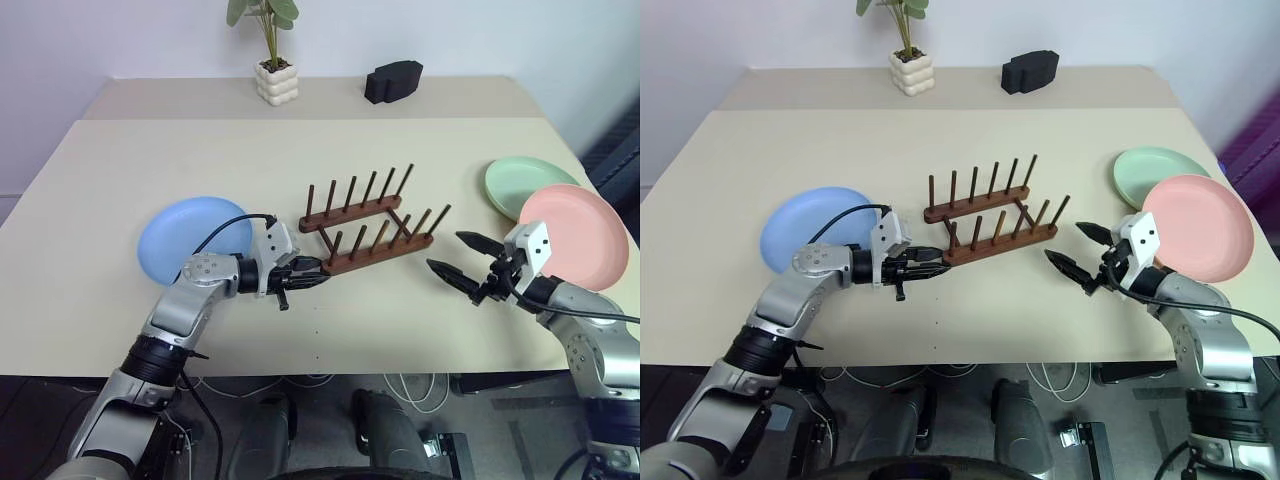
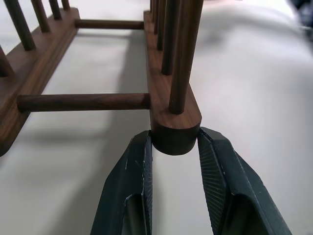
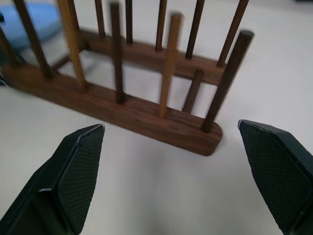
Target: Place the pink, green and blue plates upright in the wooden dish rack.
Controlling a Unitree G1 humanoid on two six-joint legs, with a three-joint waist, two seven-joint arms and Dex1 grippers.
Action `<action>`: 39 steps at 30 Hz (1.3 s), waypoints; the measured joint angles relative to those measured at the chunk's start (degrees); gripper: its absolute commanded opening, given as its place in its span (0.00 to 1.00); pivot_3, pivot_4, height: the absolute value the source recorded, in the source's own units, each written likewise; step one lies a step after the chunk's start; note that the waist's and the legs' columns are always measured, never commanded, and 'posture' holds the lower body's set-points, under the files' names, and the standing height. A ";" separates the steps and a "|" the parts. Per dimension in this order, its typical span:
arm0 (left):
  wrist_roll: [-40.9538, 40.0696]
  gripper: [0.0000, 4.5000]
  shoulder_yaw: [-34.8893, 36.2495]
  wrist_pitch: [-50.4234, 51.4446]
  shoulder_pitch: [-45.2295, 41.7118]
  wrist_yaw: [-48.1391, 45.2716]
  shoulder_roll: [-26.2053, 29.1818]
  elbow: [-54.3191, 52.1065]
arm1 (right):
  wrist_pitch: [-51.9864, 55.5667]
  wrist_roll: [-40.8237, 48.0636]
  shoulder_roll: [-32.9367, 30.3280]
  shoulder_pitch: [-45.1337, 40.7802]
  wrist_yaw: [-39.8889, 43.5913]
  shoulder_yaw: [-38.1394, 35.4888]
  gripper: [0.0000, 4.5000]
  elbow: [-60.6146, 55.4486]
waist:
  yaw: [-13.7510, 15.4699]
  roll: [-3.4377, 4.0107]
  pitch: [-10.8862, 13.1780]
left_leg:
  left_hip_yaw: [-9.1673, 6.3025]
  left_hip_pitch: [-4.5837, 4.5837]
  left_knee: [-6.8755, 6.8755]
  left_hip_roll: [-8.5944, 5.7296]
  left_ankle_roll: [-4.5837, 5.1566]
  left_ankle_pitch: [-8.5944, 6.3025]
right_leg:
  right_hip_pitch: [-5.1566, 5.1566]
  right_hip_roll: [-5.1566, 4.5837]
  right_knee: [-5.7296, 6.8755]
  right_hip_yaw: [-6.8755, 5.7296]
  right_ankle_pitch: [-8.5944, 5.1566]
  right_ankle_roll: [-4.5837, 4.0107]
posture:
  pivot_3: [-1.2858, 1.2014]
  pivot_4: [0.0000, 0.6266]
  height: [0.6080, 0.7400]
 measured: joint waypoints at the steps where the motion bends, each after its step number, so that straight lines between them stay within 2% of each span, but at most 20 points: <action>1: 0.02 0.17 -0.09 -0.80 -0.31 -1.38 0.17 0.85 | 0.07 -0.34 -0.64 1.15 0.38 -0.07 1.00 -0.23 | 0.02 0.00 0.00 | 0.00 0.00 0.00 0.00 0.00 0.00 | 0.00 0.00 0.00 0.00 0.00 0.00 | 0.52 0.24 0.96; 8: 1.29 0.17 -0.78 -6.30 -2.83 -6.79 0.05 6.56 | 0.35 -0.45 -1.74 4.83 0.80 -1.13 1.00 -2.36 | 0.04 0.00 0.00 | 0.01 0.01 0.01 0.02 0.01 0.00 | 0.00 0.01 0.00 0.00 0.00 0.00 | 0.52 0.24 0.96; 19: 5.13 0.17 -1.18 -13.64 -4.34 -8.66 -1.37 15.33 | 0.38 -0.45 -1.77 5.49 -0.07 -1.40 1.00 -3.96 | 0.06 -0.01 0.00 | 0.00 0.01 0.01 0.02 0.01 -0.01 | 0.00 0.01 0.01 0.01 0.01 0.02 | 0.52 0.24 0.96; 39: 6.43 0.17 -1.75 -16.42 -6.83 -12.49 -2.97 20.31 | 0.65 -0.51 -1.75 3.88 0.07 -0.56 1.00 -3.90 | 0.34 -0.01 0.00 | 0.01 0.00 0.04 0.01 0.02 -0.01 | 0.00 0.01 0.02 0.00 0.01 0.03 | 0.52 0.24 0.96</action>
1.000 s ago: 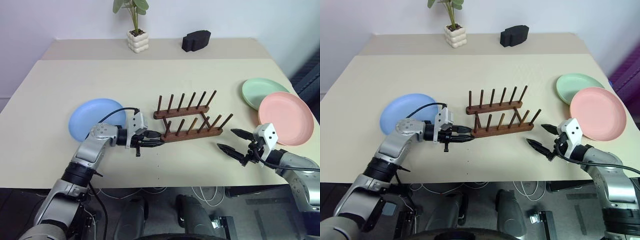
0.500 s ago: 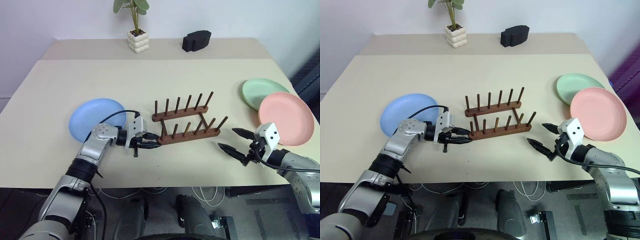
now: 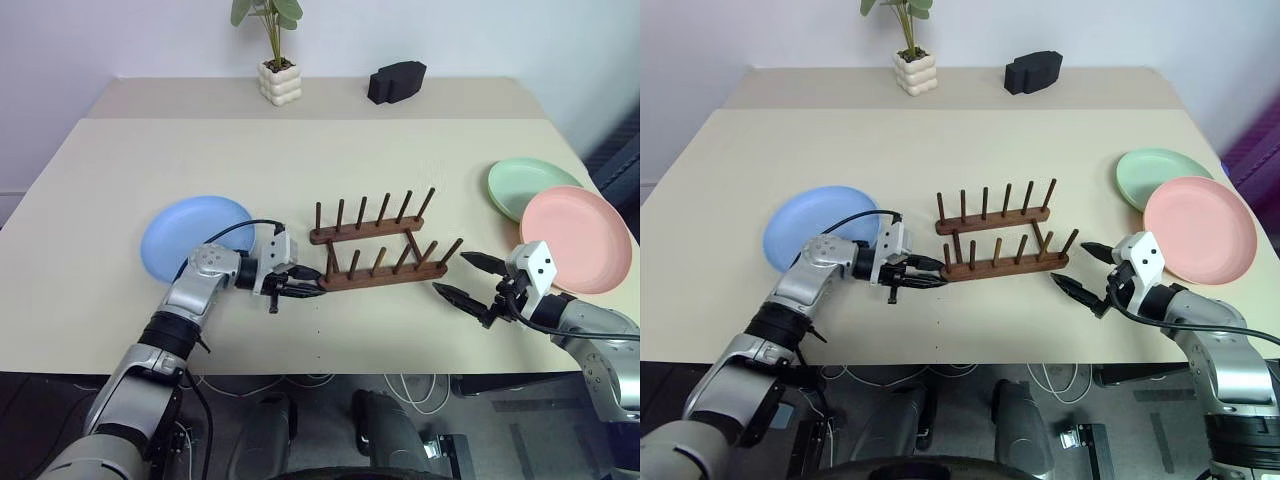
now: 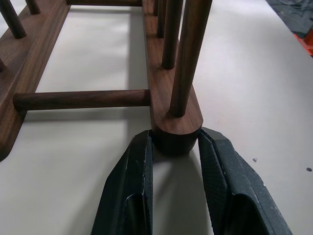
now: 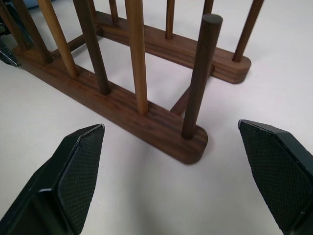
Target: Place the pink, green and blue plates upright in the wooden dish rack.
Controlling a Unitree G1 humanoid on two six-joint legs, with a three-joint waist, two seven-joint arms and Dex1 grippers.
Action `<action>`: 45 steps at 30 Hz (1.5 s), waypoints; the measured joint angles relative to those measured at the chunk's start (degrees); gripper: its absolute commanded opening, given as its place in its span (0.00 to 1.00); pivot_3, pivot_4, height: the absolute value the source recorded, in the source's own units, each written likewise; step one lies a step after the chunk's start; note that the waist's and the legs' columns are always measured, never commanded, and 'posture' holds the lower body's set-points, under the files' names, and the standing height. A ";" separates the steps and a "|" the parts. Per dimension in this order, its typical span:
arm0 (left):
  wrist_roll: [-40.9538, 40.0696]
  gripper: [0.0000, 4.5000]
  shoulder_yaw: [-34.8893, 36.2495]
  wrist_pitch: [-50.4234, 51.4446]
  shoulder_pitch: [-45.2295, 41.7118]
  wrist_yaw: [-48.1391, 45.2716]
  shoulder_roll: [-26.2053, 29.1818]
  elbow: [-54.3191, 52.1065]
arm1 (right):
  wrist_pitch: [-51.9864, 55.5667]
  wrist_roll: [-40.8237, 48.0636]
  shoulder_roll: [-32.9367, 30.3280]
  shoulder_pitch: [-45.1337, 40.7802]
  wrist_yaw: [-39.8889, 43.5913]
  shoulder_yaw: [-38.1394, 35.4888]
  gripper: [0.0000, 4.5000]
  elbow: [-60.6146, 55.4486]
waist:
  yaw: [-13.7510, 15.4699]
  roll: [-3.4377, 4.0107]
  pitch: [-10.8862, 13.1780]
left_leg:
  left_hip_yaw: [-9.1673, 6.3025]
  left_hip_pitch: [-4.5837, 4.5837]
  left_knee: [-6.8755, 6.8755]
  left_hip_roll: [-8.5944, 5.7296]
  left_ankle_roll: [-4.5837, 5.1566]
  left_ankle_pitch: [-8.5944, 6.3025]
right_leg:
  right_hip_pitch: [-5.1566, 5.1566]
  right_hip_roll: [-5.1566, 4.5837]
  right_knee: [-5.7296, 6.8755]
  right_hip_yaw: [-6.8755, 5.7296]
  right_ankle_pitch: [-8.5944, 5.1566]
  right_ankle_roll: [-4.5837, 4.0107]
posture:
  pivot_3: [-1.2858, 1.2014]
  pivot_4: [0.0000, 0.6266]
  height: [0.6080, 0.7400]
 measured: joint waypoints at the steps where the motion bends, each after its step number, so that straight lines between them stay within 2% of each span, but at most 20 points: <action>1: 0.03 0.17 -0.31 -0.08 -0.16 -0.42 -0.11 0.04 | 0.05 0.00 0.00 0.17 -0.02 0.00 1.00 -0.01 | -0.01 0.00 0.00 | 0.00 0.00 0.00 0.00 0.00 0.00 | 0.00 0.00 0.00 0.00 0.00 0.00 | 0.52 0.24 0.96; 9: 0.77 0.17 -1.14 -2.62 -0.60 -2.54 -0.85 1.72 | 0.11 0.02 0.00 1.65 -0.47 -0.15 1.00 -0.05 | -0.01 0.00 0.00 | 0.00 0.01 0.00 0.00 0.01 0.00 | 0.00 0.00 0.01 0.00 0.00 0.00 | 0.52 0.24 0.96; 10: 0.84 0.40 -1.14 -3.02 -0.76 -2.52 -1.00 2.17 | 0.11 0.03 0.00 1.72 -0.48 -0.16 1.00 -0.07 | -0.01 0.00 0.00 | 0.00 0.01 0.00 0.00 0.01 0.00 | 0.00 0.00 0.01 0.00 0.00 0.00 | 0.52 0.24 0.96; 11: 0.86 0.48 -1.15 -3.13 -0.75 -2.51 -1.08 2.45 | 0.11 0.03 -0.01 1.78 -0.49 -0.17 1.00 -0.10 | -0.01 0.00 0.00 | 0.00 0.01 0.00 0.00 0.01 0.00 | 0.00 0.00 0.01 0.00 0.00 0.00 | 0.52 0.24 0.96; 15: 0.85 0.92 -1.08 -3.46 -0.74 -2.13 -1.10 2.58 | 0.11 0.03 -0.04 1.88 -0.48 -0.18 1.00 -0.10 | -0.01 0.00 0.00 | 0.00 0.02 0.01 0.00 0.01 0.00 | 0.00 0.00 0.02 0.00 0.00 0.00 | 0.52 0.24 0.96; 16: 0.85 1.00 -0.98 -3.51 -0.69 -1.86 -1.07 2.54 | 0.11 0.03 -0.05 1.88 -0.47 -0.19 1.00 -0.10 | -0.01 0.00 0.00 | 0.00 0.02 0.01 0.00 0.01 0.00 | 0.00 0.00 0.03 0.00 0.00 0.00 | 0.52 0.24 0.96; 19: 0.85 1.00 -0.22 -3.33 0.64 0.20 -0.15 0.99 | 0.10 0.00 -0.64 1.92 -0.28 -0.23 1.00 -0.10 | -0.19 0.01 0.00 | 0.00 0.03 0.00 0.02 0.01 -0.01 | 0.00 0.00 0.03 0.01 0.00 0.00 | 0.52 0.24 0.96; 23: -0.15 1.00 2.65 0.29 6.80 3.58 3.08 -7.07 | 0.03 -0.04 -2.65 2.87 0.74 -2.35 1.00 0.05 | -0.61 0.03 -0.02 | 0.00 0.09 -0.03 0.07 0.06 -0.03 | 0.00 0.04 0.07 0.02 0.00 0.01 | 0.52 0.24 0.96; 24: -0.83 1.00 3.52 1.95 8.62 4.30 3.96 -9.39 | 0.02 -0.03 -3.27 3.32 1.11 -2.87 0.94 0.06 | -0.72 0.03 -0.02 | 0.00 0.09 -0.04 0.08 0.06 -0.03 | 0.00 0.04 0.07 0.02 0.00 0.01 | 0.52 0.24 0.96; 26: -2.32 0.88 5.33 5.13 12.36 5.45 6.02 -14.18 | 0.03 -0.03 -4.06 4.57 2.00 -4.20 0.81 0.24 | -0.93 0.03 -0.02 | -0.02 0.10 -0.04 0.10 0.06 -0.04 | 0.01 0.05 0.07 0.01 -0.01 0.00 | 0.52 0.24 0.96; 28: -3.41 0.72 6.48 7.45 15.50 6.33 7.59 -18.10 | 0.08 -0.02 -4.61 5.03 2.92 -4.32 0.61 0.24 | -1.22 0.04 -0.03 | -0.01 0.11 -0.04 0.10 0.06 -0.04 | 0.01 0.05 0.07 0.03 -0.02 -0.01 | 0.52 0.24 0.96; 33: -6.50 0.15 7.25 13.60 23.71 8.16 8.49 -28.91 | 0.43 -0.36 -6.24 6.71 5.58 -3.80 0.03 0.04 | -1.20 0.04 -0.02 | 0.01 0.09 -0.03 0.11 0.07 -0.04 | 0.01 0.04 0.05 0.04 -0.03 -0.02 | 0.52 0.24 0.96; 38: -5.64 0.15 3.83 17.05 26.36 13.05 6.32 -35.06 | 2.20 -1.56 -6.62 6.87 6.15 0.01 0.01 -1.53 | -1.01 0.04 -0.02 | 0.04 0.08 -0.01 0.10 0.06 -0.04 | 0.02 0.01 0.04 0.04 -0.08 0.05 | 0.52 0.24 0.96; 45: -3.94 0.15 1.48 18.86 24.22 19.43 1.80 -34.67 | 2.68 -3.75 -5.81 6.03 3.98 4.03 0.01 -2.93 | -1.09 0.03 -0.02 | 0.05 0.09 -0.01 0.09 0.06 -0.04 | 0.02 0.03 0.04 0.04 -0.15 0.18 | 0.52 0.24 0.96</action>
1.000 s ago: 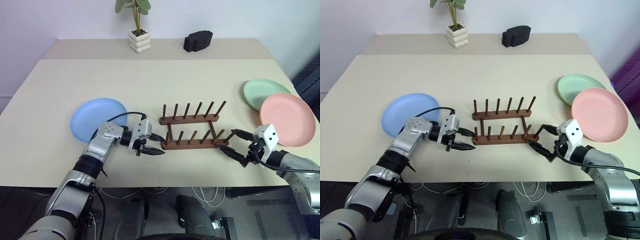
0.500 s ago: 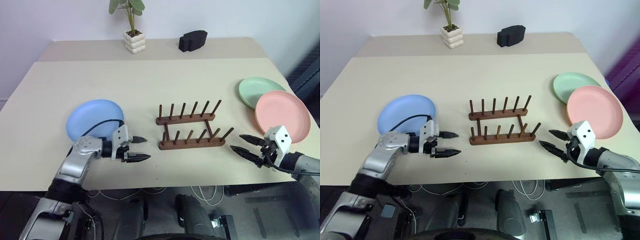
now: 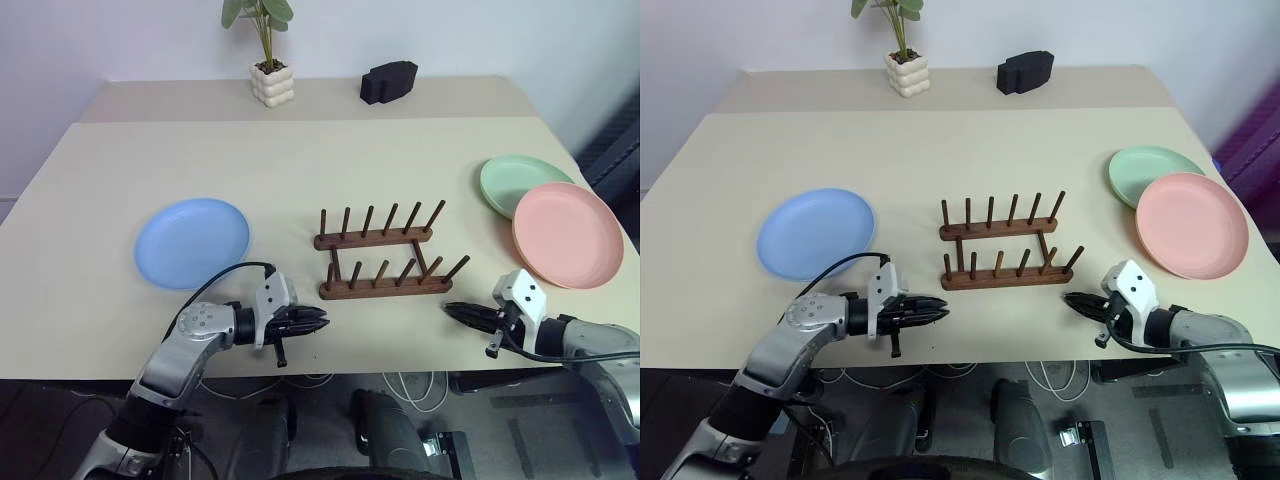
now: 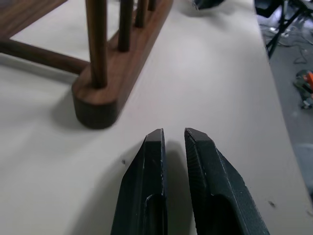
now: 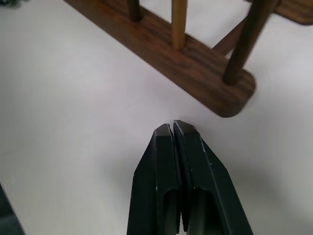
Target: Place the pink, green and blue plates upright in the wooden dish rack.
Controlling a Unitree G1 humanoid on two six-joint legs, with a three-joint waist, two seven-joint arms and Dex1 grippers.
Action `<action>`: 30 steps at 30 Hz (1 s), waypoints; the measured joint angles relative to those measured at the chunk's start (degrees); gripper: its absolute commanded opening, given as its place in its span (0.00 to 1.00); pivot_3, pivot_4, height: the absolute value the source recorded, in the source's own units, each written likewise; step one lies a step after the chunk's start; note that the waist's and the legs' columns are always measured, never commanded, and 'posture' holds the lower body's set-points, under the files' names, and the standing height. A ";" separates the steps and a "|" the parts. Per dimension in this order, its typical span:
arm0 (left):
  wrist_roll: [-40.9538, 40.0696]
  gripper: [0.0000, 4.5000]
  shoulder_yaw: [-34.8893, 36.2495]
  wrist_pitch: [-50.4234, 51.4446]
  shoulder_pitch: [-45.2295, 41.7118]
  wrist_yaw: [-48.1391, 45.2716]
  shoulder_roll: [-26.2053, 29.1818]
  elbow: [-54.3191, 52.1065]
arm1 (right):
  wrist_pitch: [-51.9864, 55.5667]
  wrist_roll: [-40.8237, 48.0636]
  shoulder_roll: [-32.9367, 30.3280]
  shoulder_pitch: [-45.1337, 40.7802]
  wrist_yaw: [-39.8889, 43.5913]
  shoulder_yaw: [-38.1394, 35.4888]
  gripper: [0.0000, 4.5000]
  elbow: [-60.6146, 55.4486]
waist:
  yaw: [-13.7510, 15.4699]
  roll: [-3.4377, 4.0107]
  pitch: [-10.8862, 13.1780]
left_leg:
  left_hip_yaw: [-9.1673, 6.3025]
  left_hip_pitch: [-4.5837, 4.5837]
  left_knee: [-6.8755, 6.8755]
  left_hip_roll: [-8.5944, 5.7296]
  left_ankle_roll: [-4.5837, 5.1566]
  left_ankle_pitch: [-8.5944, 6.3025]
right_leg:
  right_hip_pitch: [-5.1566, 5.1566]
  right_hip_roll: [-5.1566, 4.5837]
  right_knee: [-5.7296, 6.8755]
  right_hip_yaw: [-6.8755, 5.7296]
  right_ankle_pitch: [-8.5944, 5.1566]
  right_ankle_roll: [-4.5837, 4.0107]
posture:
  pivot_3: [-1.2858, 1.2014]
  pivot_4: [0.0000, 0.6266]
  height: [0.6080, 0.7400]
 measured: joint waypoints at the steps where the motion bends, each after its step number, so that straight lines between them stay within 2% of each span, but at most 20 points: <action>1: 0.57 0.15 -0.21 -0.19 -0.68 0.95 -0.67 0.72 | -0.01 -0.59 0.36 -0.59 -0.60 0.75 0.01 0.00 | 0.00 0.00 0.00 | 0.00 0.00 0.00 0.00 0.00 0.00 | 0.00 0.00 -0.01 0.00 0.00 0.00 | 0.52 0.24 0.96; 13: 4.90 0.15 -0.89 -4.99 -5.42 9.09 -7.22 8.16 | -3.69 -6.50 4.70 -9.56 -4.95 6.25 0.01 5.81 | 0.03 0.00 -0.01 | -0.01 0.03 0.02 -0.04 0.00 0.00 | 0.04 -0.01 0.01 0.00 0.13 -0.18 | 0.52 0.24 0.96; 30: 7.14 0.15 1.01 -12.51 -10.79 14.47 -10.17 18.69 | -13.55 -12.75 9.29 -23.26 -6.04 10.19 0.01 22.49 | -0.11 0.01 -0.03 | -0.01 0.12 0.05 -0.09 0.00 0.01 | 0.16 0.00 0.06 0.00 0.17 -0.16 | 0.52 0.24 0.96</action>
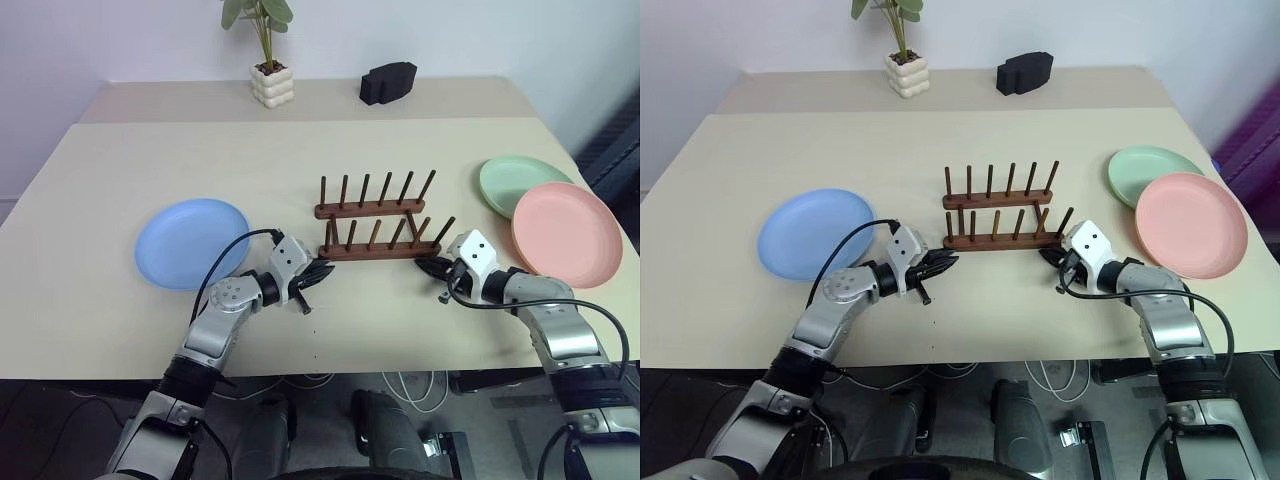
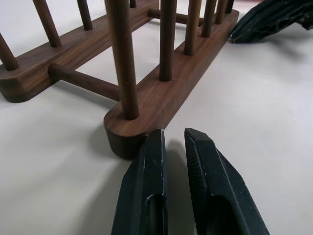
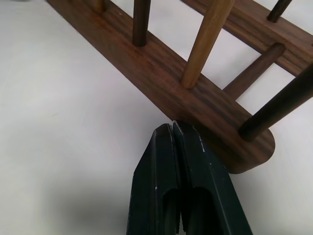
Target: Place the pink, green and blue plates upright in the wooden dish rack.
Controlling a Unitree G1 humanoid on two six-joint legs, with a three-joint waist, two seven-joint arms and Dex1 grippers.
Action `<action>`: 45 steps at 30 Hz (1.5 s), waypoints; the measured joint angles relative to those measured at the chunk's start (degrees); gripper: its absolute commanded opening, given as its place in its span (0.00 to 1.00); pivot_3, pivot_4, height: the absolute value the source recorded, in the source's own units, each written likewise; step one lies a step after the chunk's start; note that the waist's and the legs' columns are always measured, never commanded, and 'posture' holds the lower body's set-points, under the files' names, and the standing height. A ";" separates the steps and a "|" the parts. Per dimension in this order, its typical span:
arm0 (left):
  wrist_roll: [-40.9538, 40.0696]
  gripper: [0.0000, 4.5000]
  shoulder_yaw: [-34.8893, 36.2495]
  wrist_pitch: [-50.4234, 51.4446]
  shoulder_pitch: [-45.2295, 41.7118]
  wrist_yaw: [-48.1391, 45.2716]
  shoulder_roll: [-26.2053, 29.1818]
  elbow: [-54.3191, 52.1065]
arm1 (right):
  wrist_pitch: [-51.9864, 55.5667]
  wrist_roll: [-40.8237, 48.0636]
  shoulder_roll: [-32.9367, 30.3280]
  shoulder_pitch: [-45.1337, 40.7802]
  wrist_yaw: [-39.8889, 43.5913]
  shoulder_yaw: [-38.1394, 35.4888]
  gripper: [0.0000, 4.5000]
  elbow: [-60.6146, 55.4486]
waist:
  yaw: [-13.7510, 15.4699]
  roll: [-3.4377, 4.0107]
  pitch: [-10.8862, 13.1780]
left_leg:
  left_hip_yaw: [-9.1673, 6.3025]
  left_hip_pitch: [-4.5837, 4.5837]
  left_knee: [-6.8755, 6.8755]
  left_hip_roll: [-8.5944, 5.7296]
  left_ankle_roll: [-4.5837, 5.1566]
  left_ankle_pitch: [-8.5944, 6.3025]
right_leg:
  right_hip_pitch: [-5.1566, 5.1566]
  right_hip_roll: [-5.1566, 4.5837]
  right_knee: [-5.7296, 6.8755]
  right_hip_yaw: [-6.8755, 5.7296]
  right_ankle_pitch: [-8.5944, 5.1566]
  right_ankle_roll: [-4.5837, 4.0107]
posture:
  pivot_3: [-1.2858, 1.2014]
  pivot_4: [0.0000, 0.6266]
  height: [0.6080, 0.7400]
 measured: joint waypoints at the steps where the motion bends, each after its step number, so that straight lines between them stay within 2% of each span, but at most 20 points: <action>1: 0.02 0.15 0.10 -0.15 -0.14 0.12 -0.03 0.28 | -0.45 -0.29 0.07 -0.48 -0.07 0.10 0.01 0.74 | -0.01 0.00 0.00 | 0.00 0.00 0.00 0.00 0.00 0.00 | 0.00 0.00 0.00 0.00 0.00 0.00 | 0.52 0.24 0.96; 23: 0.32 0.15 0.82 -2.87 -1.08 1.49 0.03 2.94 | -1.46 -0.06 0.62 -0.47 0.09 0.05 0.01 1.31 | -0.04 0.01 -0.01 | -0.01 0.03 0.00 0.00 0.00 0.00 | 0.03 0.00 0.01 0.00 0.00 0.00 | 0.52 0.24 0.96; 27: -0.98 0.15 1.54 -1.22 2.21 -0.33 2.67 -1.33 | 0.64 2.06 0.16 1.53 1.11 -1.10 0.01 -2.29 | -0.52 0.04 -0.02 | 0.00 0.06 -0.12 0.06 0.01 -0.01 | -0.02 0.03 0.01 0.00 0.00 0.02 | 0.52 0.24 0.96; 32: -5.01 0.15 4.37 0.58 10.54 -4.95 9.00 -9.47 | 3.05 4.59 -2.96 4.78 2.73 -4.54 0.01 -7.55 | -0.48 0.14 -0.08 | 0.00 0.06 -0.15 0.13 0.02 -0.02 | -0.05 0.05 0.01 0.01 -0.02 -0.01 | 0.52 0.24 0.96; 35: -6.84 0.15 6.44 0.83 15.93 -6.92 12.69 -13.91 | 4.62 5.77 -4.91 5.97 3.35 -6.81 0.19 -8.90 | -0.47 0.17 -0.10 | 0.03 0.06 -0.14 0.14 0.02 -0.02 | -0.06 0.05 -0.02 0.02 -0.08 -0.10 | 0.52 0.24 0.96; 37: -8.42 0.15 7.97 1.43 18.93 -7.83 14.40 -15.99 | 5.68 6.52 -6.14 6.21 3.77 -7.96 0.39 -8.91 | -0.42 0.18 -0.10 | 0.04 0.06 -0.15 0.15 0.02 -0.02 | -0.06 0.05 -0.01 0.02 -0.11 -0.15 | 0.52 0.24 0.96; 38: -9.07 0.20 8.62 1.66 20.16 -8.30 15.29 -16.75 | 6.21 6.75 -6.81 6.28 3.94 -8.47 0.51 -8.93 | -0.39 0.18 -0.10 | 0.04 0.06 -0.15 0.15 0.02 -0.02 | -0.07 0.05 -0.02 0.02 -0.11 -0.15 | 0.52 0.24 0.96; 40: -10.60 0.33 10.35 1.99 22.92 -9.09 16.86 -18.25 | 7.23 7.52 -8.15 6.75 4.42 -9.96 0.74 -9.42 | -0.41 0.19 -0.10 | 0.07 0.04 -0.15 0.16 0.03 -0.03 | -0.09 0.05 -0.02 0.03 -0.13 -0.16 | 0.52 0.24 0.96; 42: -12.06 0.53 11.50 2.67 25.32 -9.78 17.82 -19.45 | 8.02 7.72 -9.49 7.09 4.67 -10.92 0.94 -10.16 | -0.44 0.19 -0.11 | 0.10 0.04 -0.16 0.18 0.04 -0.04 | -0.11 0.05 -0.03 0.04 -0.16 -0.11 | 0.52 0.24 0.96; 43: -12.59 0.66 11.97 2.75 26.12 -10.06 18.08 -19.80 | 8.26 7.72 -9.78 7.14 4.67 -11.33 1.00 -10.54 | -0.45 0.20 -0.12 | 0.12 0.05 -0.16 0.20 0.04 -0.04 | -0.12 0.06 -0.03 0.04 -0.24 0.01 | 0.52 0.24 0.96; 45: -13.51 0.87 12.69 2.59 27.98 -10.68 18.73 -20.77 | 8.49 7.36 -10.64 7.10 3.84 -11.97 1.00 -10.71 | -0.48 0.24 -0.14 | 0.15 0.06 -0.16 0.23 0.03 -0.04 | -0.14 0.06 -0.03 0.04 -0.25 0.01 | 0.52 0.24 0.96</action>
